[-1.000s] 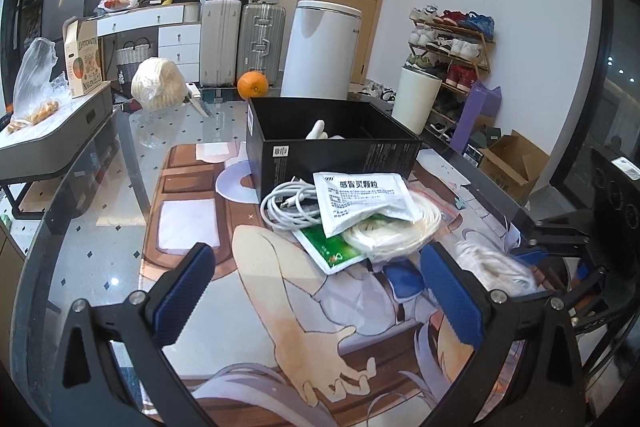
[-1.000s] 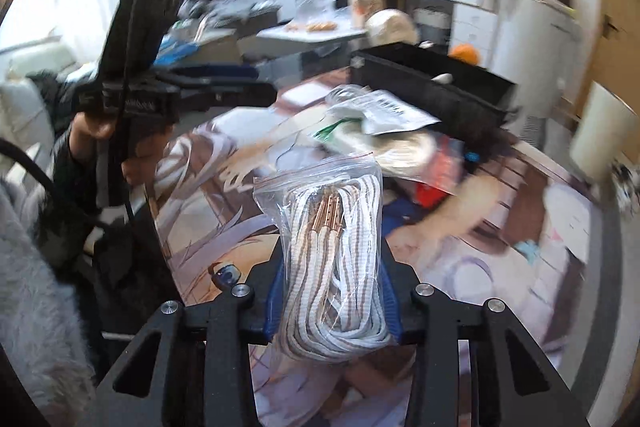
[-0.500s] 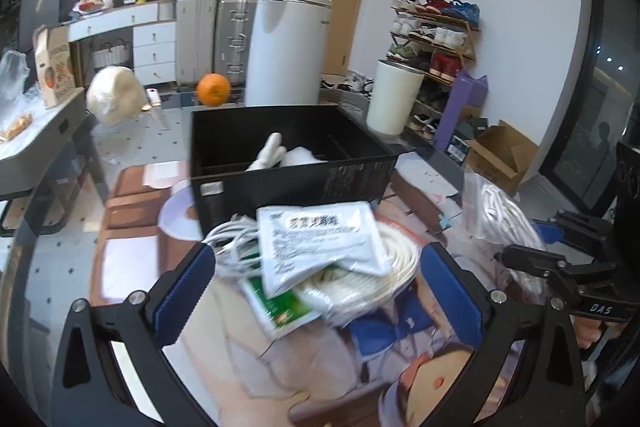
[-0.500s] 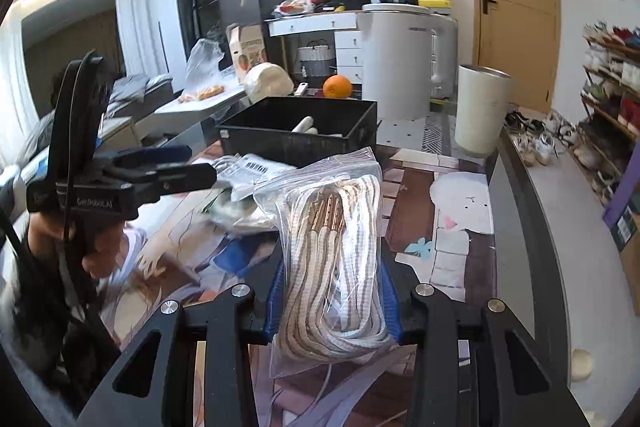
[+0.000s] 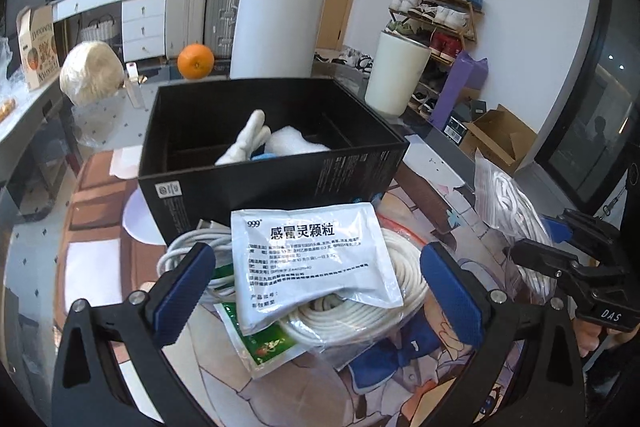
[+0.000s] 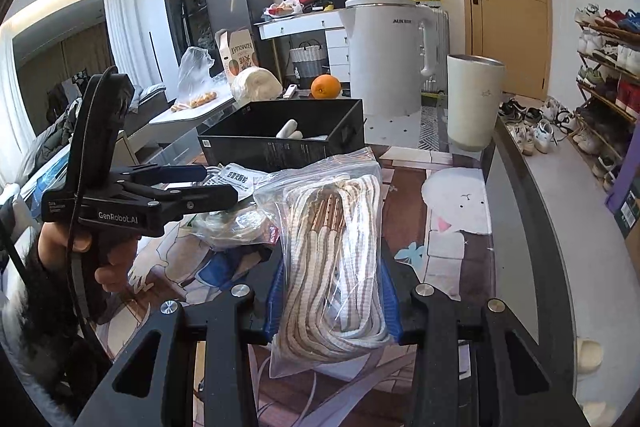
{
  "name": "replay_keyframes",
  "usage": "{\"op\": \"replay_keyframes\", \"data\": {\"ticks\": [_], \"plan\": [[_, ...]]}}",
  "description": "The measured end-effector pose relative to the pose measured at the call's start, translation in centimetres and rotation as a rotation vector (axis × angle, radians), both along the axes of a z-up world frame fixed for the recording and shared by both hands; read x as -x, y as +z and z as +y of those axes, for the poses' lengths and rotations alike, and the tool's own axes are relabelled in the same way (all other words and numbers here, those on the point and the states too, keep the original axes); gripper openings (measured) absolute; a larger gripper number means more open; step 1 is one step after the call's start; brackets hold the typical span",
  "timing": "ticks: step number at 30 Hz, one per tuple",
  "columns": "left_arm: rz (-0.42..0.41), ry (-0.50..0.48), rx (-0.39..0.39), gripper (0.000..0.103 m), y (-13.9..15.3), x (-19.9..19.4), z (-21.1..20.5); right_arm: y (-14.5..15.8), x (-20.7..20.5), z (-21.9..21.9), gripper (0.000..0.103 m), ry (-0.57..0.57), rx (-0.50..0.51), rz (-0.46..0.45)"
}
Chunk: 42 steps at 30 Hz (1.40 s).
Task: Organize soft objects
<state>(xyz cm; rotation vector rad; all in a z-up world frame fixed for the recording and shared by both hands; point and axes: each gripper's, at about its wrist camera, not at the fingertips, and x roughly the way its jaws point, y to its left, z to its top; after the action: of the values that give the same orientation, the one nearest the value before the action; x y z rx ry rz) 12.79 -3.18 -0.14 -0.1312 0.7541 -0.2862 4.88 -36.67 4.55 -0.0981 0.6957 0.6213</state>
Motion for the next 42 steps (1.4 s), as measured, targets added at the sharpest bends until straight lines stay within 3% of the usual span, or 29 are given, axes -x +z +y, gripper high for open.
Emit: {"op": "replay_keyframes", "data": {"ticks": [14, 19, 24, 36, 38, 39, 42], "plan": [[0.029, -0.007, -0.001, 0.1, -0.8, -0.2, -0.4, -0.3, -0.4, 0.8, 0.04, 0.011, 0.0, 0.011], [0.026, 0.003, -0.029, 0.077, -0.8, -0.2, -0.4, -0.2, -0.5, 1.0, 0.04, 0.015, 0.008, 0.007], [0.009, -0.011, -0.02, 0.064, -0.6, 0.2, -0.3, -0.1, -0.4, 1.0, 0.04, 0.011, 0.013, 0.001], [-0.049, -0.045, 0.003, 0.056, 0.6, 2.0, -0.1, 0.5, -0.1, 1.6, 0.04, 0.019, 0.015, -0.023], [-0.072, -0.032, 0.002, 0.029, 1.1, 2.5, 0.2, 0.7, -0.1, 1.8, 0.04, 0.018, 0.012, -0.027], [-0.076, -0.029, -0.006, 0.022, 1.3, 2.6, 0.4, 0.7, -0.2, 1.9, 0.04, 0.019, 0.01, -0.027], [-0.093, -0.009, -0.024, 0.022, 1.8, 2.9, 0.9, 1.0, -0.3, 2.2, 0.04, 0.026, 0.0, -0.033]]}}
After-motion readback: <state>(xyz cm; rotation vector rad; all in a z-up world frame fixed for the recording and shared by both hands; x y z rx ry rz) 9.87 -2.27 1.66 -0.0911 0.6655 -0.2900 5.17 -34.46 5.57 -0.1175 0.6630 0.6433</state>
